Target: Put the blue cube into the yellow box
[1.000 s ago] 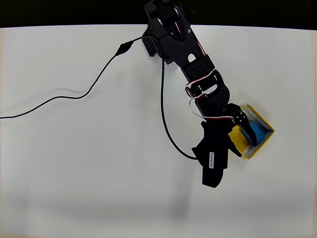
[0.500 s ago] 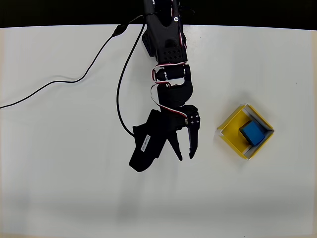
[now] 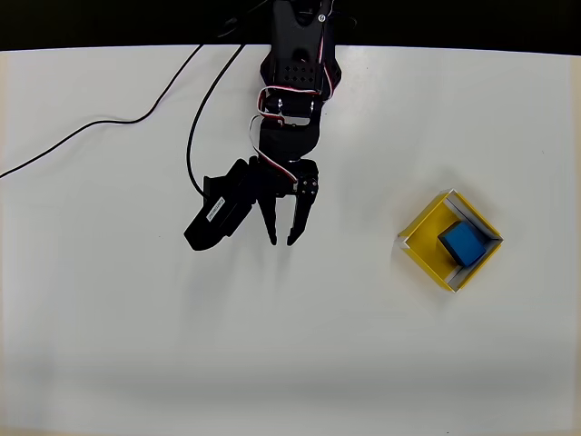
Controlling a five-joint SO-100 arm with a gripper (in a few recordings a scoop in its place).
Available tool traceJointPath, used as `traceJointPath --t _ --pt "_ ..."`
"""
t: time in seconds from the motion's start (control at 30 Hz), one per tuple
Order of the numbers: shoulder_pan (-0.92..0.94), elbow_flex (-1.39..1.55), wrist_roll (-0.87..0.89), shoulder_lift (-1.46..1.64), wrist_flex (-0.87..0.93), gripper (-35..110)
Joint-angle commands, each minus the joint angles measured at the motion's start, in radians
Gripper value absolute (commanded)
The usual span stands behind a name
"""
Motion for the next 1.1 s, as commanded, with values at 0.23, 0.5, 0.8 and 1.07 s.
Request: traceJointPath --t 0.23,0.5,0.8,1.07 --pt "0.026 0.107 0.002 0.311 0.362 6" --pt "0.014 0.107 0.032 0.357 0.721 4" --pt "-0.006 0.107 0.077 0.357 0.954 0" --pt "-0.012 0.107 0.1 0.356 0.951 1"
